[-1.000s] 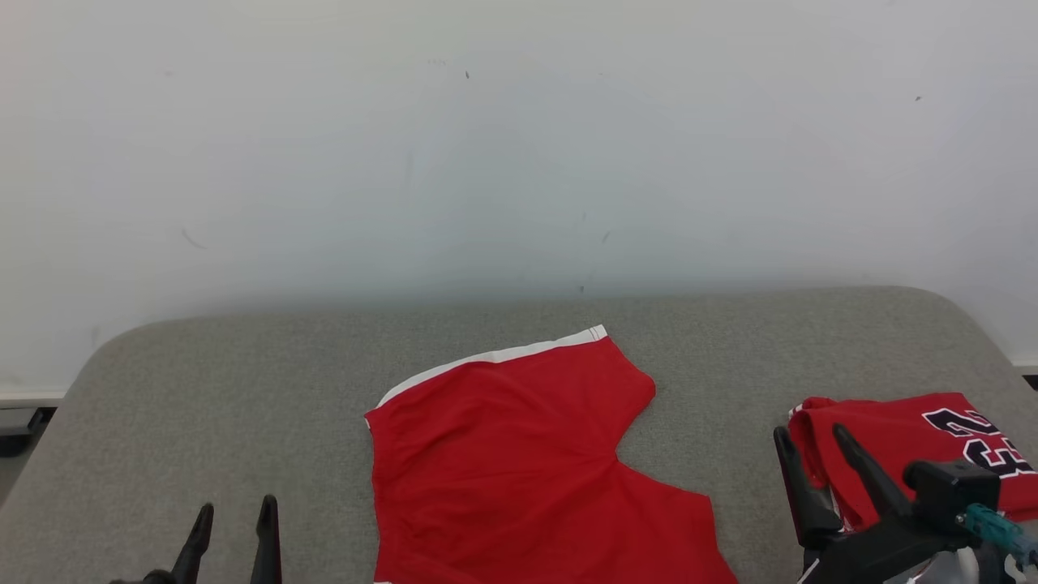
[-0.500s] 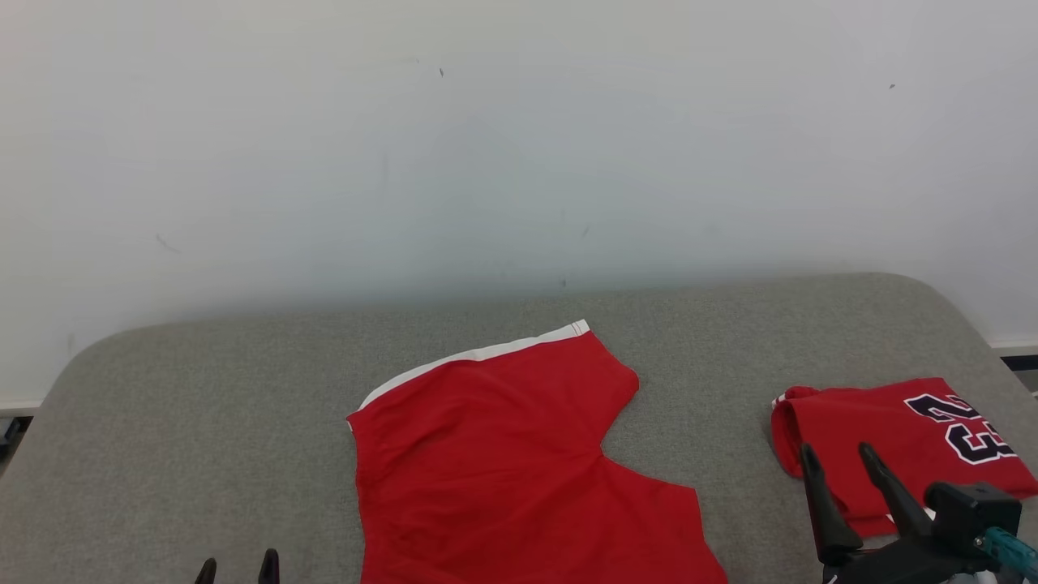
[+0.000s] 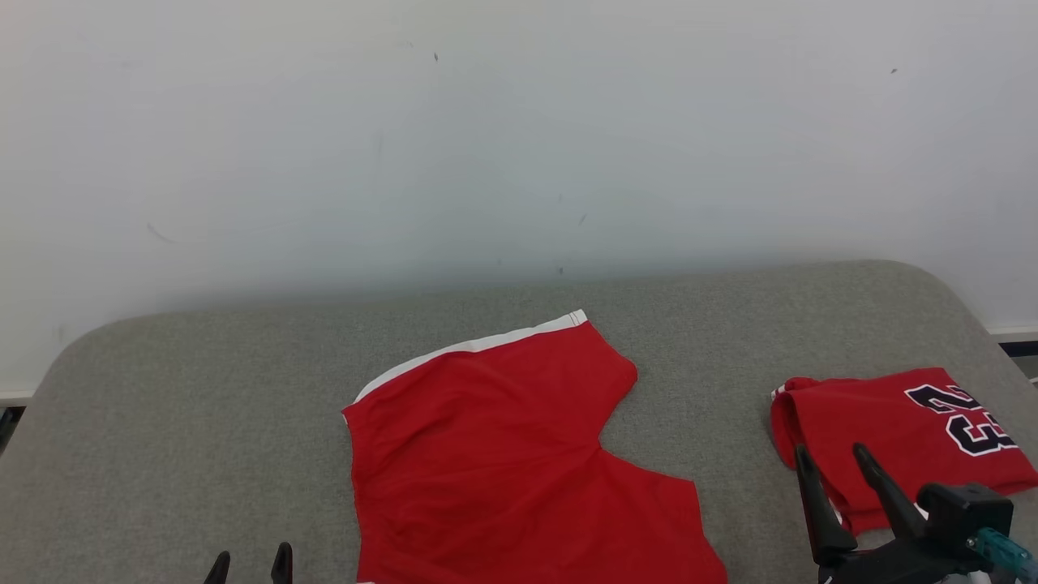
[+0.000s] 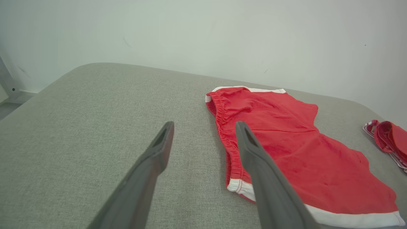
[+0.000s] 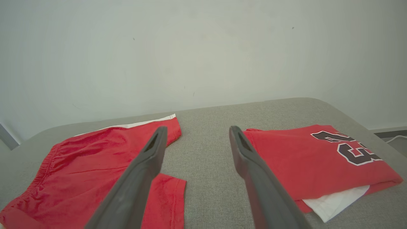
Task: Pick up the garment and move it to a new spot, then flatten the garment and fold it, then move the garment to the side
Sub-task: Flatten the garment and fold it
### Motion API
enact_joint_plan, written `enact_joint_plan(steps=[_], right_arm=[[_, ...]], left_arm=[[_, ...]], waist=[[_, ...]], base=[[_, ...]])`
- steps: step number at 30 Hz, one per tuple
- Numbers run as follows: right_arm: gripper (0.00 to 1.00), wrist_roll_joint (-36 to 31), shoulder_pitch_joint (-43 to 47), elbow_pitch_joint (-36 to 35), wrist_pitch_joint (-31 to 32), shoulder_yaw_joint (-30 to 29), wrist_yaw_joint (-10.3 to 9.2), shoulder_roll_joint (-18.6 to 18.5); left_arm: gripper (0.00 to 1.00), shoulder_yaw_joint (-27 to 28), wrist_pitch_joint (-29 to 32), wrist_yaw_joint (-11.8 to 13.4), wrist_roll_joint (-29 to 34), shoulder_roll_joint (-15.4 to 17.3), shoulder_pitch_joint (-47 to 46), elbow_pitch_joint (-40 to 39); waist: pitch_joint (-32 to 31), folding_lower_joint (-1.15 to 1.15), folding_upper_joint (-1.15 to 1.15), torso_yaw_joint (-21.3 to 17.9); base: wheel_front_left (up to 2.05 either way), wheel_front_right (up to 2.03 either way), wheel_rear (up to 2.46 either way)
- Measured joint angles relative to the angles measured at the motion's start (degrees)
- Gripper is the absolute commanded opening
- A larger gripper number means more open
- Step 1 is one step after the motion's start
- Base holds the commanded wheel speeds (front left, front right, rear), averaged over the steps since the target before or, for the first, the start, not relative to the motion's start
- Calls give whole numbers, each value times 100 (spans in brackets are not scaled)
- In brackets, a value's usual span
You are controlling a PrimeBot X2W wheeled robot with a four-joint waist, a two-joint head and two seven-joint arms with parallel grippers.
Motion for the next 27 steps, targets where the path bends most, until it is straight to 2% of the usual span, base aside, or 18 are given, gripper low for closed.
enact_joint_plan(steps=[10,13,15,21,27], right_arm=[[100,-4,-29,59,1,89,35,-3],[100,89,-185,105,48,163,141,88],[100,118,-291,152,192,313,221,125],[100,71,-318,789,938,759,263,92],[100,-53,-320,1324,1621,1103,243,109]], left_arm=[[100,-11,186,4,7,-12,-14,-136],[100,-38,321,-7,-11,2,-20,-126],[100,-135,456,-88,-15,33,-29,-36],[100,-557,1066,-466,-172,-18,-483,743],[100,-700,1513,-563,-214,-166,-937,1396]], waist=[[51,0,0,-2],[64,0,0,-30],[77,0,0,-64],[192,0,0,-101],[345,0,0,-122]], base=[[0,0,0],[0,0,0],[0,0,0],[0,0,0],[0,0,0]])
